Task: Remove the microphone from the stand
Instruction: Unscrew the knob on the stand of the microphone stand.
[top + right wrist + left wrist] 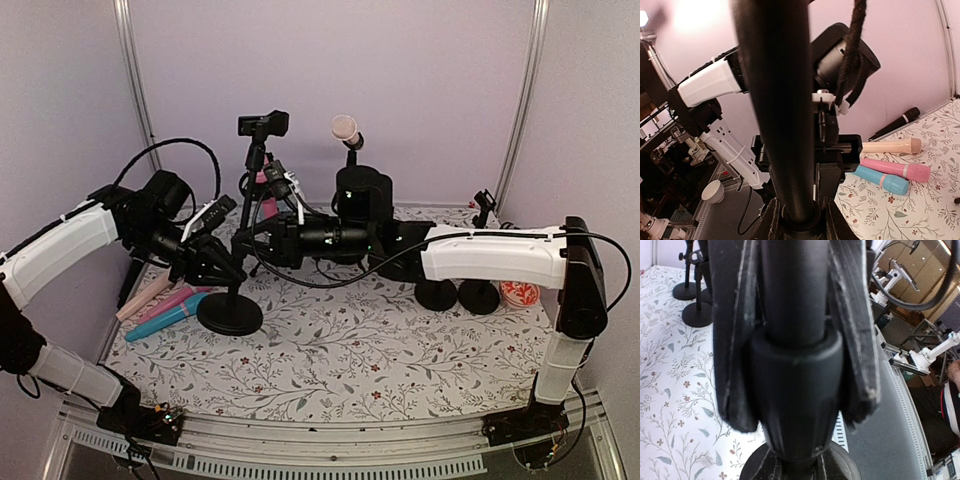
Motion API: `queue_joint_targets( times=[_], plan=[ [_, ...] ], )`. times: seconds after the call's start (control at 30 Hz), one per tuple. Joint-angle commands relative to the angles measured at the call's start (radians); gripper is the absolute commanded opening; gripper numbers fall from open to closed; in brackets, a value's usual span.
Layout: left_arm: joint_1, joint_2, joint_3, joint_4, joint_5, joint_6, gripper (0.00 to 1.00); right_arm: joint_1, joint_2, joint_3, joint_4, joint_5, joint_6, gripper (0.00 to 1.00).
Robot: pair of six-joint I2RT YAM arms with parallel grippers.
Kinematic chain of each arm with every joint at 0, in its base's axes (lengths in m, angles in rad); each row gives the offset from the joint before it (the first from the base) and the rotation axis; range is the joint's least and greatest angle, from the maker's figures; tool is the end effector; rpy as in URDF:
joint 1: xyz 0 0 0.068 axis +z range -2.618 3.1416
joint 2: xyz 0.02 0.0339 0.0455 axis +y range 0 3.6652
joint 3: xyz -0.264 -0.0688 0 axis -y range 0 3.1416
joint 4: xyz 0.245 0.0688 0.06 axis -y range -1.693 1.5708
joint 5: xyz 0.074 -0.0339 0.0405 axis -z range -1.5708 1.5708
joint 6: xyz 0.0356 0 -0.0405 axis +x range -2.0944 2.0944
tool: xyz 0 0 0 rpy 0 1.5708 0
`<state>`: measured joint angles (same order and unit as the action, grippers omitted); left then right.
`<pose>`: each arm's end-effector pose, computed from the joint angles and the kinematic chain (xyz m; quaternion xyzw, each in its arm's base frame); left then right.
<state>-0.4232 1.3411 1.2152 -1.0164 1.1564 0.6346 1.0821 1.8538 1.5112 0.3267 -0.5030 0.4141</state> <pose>0.2120 -0.1312 0.3190 0.5132 0.6479 -0.5123 0.2334 0.1960 0.4052 0.3395 -0.3912 0.5949 0.5922 0.3773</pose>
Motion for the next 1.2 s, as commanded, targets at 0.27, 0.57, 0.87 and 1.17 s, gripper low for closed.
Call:
queue_joint_targets(
  times=[0.27,0.57,0.87,1.17],
  plan=[
    [-0.012,-0.005,0.048,0.125,0.004,-0.030,0.00,0.008,-0.094,-0.059,0.043,0.264,0.014,0.78],
    [0.002,-0.041,-0.006,0.362,-0.327,-0.183,0.00,0.067,-0.080,0.022,-0.271,0.670,0.046,0.77],
    [0.003,-0.041,-0.009,0.389,-0.350,-0.200,0.00,0.085,-0.015,0.102,-0.312,0.651,0.098,0.63],
    [0.004,-0.055,-0.020,0.391,-0.340,-0.197,0.00,0.085,0.041,0.169,-0.312,0.606,0.110,0.46]
  ],
)
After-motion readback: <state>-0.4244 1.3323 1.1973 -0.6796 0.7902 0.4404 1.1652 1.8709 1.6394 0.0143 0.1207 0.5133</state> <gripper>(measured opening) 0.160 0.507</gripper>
